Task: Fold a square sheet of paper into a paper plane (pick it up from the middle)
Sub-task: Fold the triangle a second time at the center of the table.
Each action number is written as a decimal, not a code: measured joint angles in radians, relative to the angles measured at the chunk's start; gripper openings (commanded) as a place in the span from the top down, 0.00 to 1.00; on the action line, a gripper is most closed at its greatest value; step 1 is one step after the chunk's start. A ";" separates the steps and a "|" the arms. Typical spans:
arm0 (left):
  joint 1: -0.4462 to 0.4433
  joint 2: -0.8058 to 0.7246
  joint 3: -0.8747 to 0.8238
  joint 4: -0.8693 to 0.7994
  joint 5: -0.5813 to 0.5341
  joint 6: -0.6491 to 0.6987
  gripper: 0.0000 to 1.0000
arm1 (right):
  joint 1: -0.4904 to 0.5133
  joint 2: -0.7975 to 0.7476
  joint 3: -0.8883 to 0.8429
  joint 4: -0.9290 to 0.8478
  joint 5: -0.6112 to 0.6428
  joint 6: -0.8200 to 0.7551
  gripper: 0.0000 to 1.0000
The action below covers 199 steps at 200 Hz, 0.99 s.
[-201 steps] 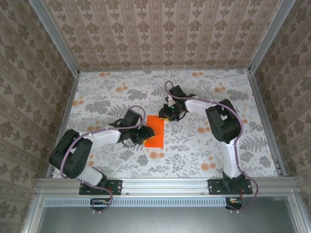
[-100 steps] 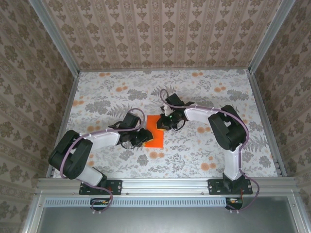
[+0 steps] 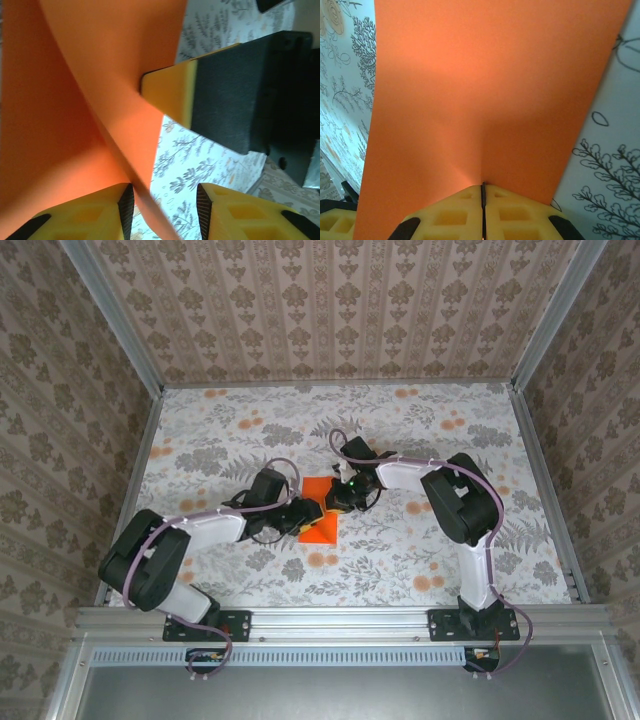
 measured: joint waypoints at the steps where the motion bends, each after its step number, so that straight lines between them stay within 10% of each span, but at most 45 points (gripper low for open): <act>1: 0.000 0.002 0.000 0.004 0.002 -0.002 0.58 | 0.000 0.000 0.000 0.000 0.000 0.000 0.92; 98: 0.007 0.053 0.002 0.097 0.035 -0.032 0.36 | -0.020 0.005 -0.004 0.019 -0.042 0.035 0.80; 199: 0.027 0.099 0.002 0.184 0.037 -0.043 0.44 | -0.120 -0.124 -0.111 0.120 -0.143 0.109 0.63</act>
